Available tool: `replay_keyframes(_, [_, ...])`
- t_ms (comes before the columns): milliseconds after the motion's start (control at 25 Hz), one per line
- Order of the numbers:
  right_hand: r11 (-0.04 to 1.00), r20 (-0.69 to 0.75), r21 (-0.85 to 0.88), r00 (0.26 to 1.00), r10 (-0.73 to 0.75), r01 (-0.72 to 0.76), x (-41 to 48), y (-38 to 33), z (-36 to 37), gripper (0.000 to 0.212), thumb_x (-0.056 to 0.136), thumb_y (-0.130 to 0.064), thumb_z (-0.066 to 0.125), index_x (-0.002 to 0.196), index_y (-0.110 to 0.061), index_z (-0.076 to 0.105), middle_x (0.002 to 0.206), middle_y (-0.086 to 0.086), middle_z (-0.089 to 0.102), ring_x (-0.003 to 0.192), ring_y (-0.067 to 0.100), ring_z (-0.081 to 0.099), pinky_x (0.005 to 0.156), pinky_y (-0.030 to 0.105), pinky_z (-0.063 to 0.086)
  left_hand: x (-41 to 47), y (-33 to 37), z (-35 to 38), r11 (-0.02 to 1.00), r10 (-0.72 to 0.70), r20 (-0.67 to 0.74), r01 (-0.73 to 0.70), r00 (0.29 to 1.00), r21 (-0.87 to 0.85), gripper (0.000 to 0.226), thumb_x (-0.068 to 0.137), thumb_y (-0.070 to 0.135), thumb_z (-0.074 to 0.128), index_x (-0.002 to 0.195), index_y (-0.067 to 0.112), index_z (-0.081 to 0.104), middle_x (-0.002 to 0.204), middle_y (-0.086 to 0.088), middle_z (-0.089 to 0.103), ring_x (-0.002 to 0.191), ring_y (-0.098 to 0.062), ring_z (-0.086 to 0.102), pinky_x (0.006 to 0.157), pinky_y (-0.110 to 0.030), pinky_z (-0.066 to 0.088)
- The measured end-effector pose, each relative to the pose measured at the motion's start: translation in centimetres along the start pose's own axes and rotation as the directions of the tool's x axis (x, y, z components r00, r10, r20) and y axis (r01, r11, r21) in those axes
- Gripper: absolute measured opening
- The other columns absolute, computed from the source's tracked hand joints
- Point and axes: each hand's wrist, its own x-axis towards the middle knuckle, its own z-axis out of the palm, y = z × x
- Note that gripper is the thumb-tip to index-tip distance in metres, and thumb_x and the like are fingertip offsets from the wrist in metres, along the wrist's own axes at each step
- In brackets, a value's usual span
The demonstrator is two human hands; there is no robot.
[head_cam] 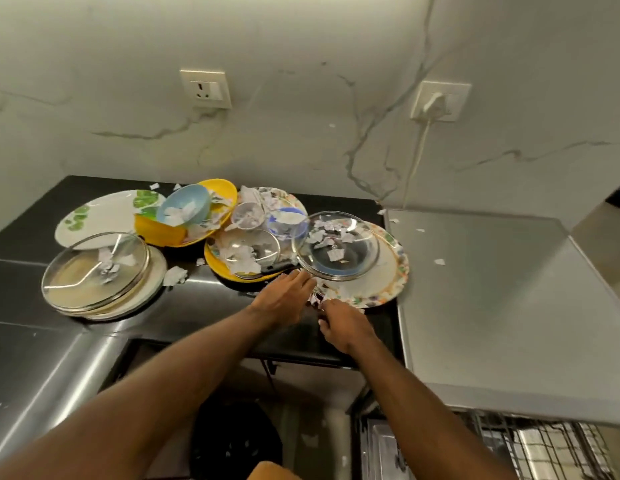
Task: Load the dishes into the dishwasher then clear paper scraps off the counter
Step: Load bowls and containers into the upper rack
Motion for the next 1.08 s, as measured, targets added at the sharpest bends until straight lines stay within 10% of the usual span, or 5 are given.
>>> replay_keyframes(400, [0.969, 0.059, 0.042, 0.969, 0.24, -0.242, 3.2, -1.4, -1.1, 0.02, 0.098, -0.031, 0.059, 0.107, -0.019, 0.072, 0.104, 0.004, 0.07, 0.095, 0.025, 0.067, 0.081, 0.039, 0.057, 1.6, -4.1, 0.2, 0.937, -0.312, 0.001, 0.308, 0.95, -0.167, 0.07, 0.091, 0.031, 0.065, 0.153, 0.015, 0.034, 0.154, -0.008, 0.042, 0.138, -0.027, 0.045, 0.115, -0.045, 0.038])
replay_keyframes(520, [0.708, -0.036, 0.496, 0.803, 0.595, -0.502, 3.3, 0.2, -1.2, 0.035, 0.101, -0.035, 0.045, 0.086, -0.017, 0.071, 0.078, 0.003, 0.072, 0.07, 0.023, 0.07, 0.071, 0.041, 0.062, 2.6, -4.3, 0.1, 0.929, -0.307, 0.022, 0.304, 0.952, -0.21, 0.072, 0.091, 0.026, 0.06, 0.156, 0.015, 0.031, 0.154, -0.01, 0.044, 0.138, -0.027, 0.046, 0.117, -0.046, 0.037])
replay_keyframes(640, [0.256, 0.075, 0.873, 0.633, 0.77, -0.416, 3.6, 1.0, -1.9, 0.051, 0.108, -0.043, 0.034, 0.094, -0.012, 0.073, 0.078, 0.008, 0.076, 0.058, 0.023, 0.07, 0.052, 0.03, 0.051, 3.5, -4.9, -0.2, 0.924, -0.3, 0.03, 0.298, 0.953, -0.238, 0.07, 0.091, 0.024, 0.059, 0.155, 0.015, 0.033, 0.151, -0.011, 0.049, 0.135, -0.028, 0.05, 0.116, -0.048, 0.038])
replay_keyframes(800, [0.2, 0.111, 0.911, 0.683, 0.722, -0.36, 5.0, 0.9, -2.2, 0.059, 0.106, -0.063, 0.041, 0.096, -0.013, 0.071, 0.079, 0.007, 0.078, 0.056, 0.021, 0.07, 0.047, 0.028, 0.05, 3.9, -5.6, -0.2, 0.919, -0.3, 0.032, 0.298, 0.954, -0.259, 0.064, 0.089, 0.022, 0.06, 0.149, 0.016, 0.039, 0.143, -0.008, 0.057, 0.129, -0.027, 0.055, 0.113, -0.048, 0.041])
replay_keyframes(1080, [-0.064, 0.22, 0.968, 0.702, 0.677, -0.242, 6.1, 0.0, -1.7, 0.032, 0.105, -0.029, 0.061, 0.104, 0.001, 0.072, 0.083, 0.014, 0.08, 0.078, 0.023, 0.078, 0.066, 0.029, 0.061, 3.4, -5.9, -0.1, 0.884, -0.304, 0.095, 0.318, 0.948, -0.344, 0.065, 0.088, 0.022, 0.062, 0.147, 0.017, 0.038, 0.131, -0.008, 0.06, 0.109, -0.025, 0.06, 0.098, -0.046, 0.054])
